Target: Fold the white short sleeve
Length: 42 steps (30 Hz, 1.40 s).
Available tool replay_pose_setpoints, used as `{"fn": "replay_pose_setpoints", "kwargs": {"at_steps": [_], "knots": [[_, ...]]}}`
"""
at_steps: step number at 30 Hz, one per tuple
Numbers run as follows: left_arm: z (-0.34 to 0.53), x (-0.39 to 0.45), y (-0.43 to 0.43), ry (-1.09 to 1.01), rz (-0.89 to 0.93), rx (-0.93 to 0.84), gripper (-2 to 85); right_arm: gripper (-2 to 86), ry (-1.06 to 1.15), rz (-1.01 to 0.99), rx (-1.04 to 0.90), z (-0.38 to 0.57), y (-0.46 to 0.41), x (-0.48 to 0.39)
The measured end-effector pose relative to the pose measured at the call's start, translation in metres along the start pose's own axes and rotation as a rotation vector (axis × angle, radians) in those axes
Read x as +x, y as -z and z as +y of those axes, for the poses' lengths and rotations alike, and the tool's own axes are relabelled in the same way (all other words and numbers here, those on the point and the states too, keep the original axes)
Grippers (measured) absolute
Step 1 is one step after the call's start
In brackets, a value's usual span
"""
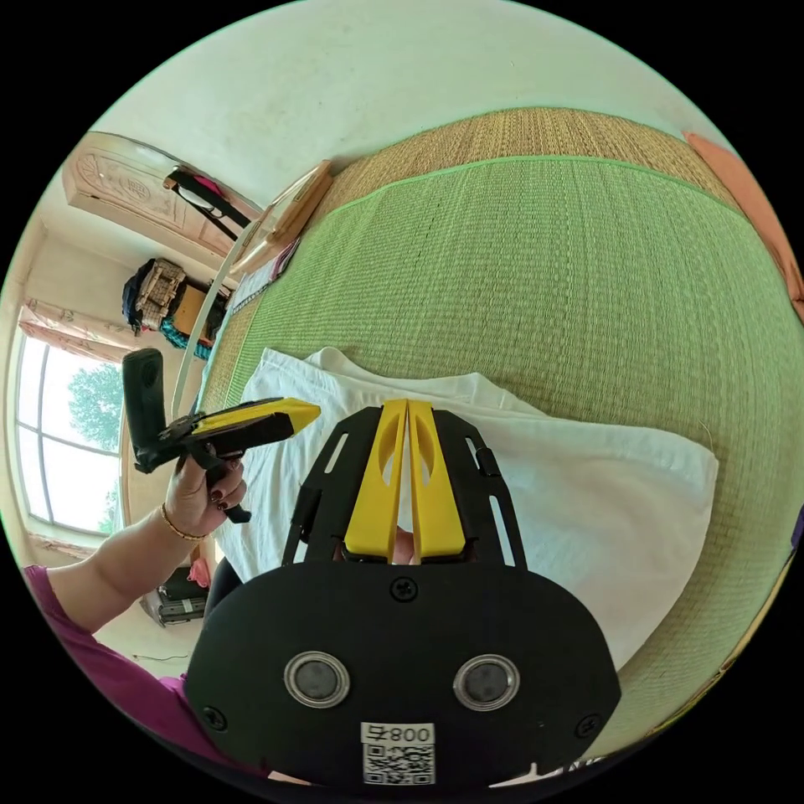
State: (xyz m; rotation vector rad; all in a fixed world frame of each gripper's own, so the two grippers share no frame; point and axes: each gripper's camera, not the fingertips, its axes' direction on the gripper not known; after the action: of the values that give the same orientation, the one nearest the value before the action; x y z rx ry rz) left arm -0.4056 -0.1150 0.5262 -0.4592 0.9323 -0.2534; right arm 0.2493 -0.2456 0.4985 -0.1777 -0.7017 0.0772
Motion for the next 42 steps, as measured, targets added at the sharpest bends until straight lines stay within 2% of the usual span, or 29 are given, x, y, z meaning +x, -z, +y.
{"fn": "replay_pose_setpoints", "kwargs": {"at_steps": [2, 8, 12, 16, 21, 25, 28, 32, 36, 42], "knots": [[-0.002, -0.003, -0.007, 0.022, -0.033, -0.015, 0.0, 0.1, 0.003, -0.011, 0.032, 0.005, 0.011, 0.000], [0.018, -0.012, 0.004, 0.052, 0.030, 0.039, 0.0, 0.0, -0.024, 0.026, 0.138, 0.036, 0.051, 0.022], [0.035, -0.024, 0.006, 0.085, 0.004, 0.012, 0.1, 0.1, -0.111, 0.046, 0.087, 0.041, 0.041, 0.049], [0.063, -0.034, 0.042, 0.091, 0.015, 0.136, 0.1, 0.1, -0.105, 0.036, 0.129, 0.053, 0.056, 0.054], [0.112, -0.069, 0.088, 0.195, -0.138, 0.236, 0.1, 0.1, -0.192, 0.057, 0.206, 0.077, 0.090, 0.089], [0.149, -0.109, 0.101, 0.358, -0.217, 0.189, 0.2, 0.1, -0.297, 0.050, 0.170, 0.090, 0.092, 0.126], [0.173, -0.117, 0.118, 0.382, -0.144, 0.250, 0.5, 0.1, -0.300, 0.002, 0.170, 0.095, 0.098, 0.134], [0.210, -0.120, 0.142, 0.372, -0.137, 0.291, 1.5, 0.4, -0.242, -0.064, 0.216, 0.110, 0.121, 0.131], [0.261, -0.131, 0.158, 0.397, -0.116, 0.239, 4.4, 1.1, -0.195, -0.090, 0.200, 0.139, 0.139, 0.129], [0.320, -0.144, 0.161, 0.443, 0.024, 0.139, 5.9, 5.0, -0.225, -0.150, 0.134, 0.209, 0.160, 0.137]]}}
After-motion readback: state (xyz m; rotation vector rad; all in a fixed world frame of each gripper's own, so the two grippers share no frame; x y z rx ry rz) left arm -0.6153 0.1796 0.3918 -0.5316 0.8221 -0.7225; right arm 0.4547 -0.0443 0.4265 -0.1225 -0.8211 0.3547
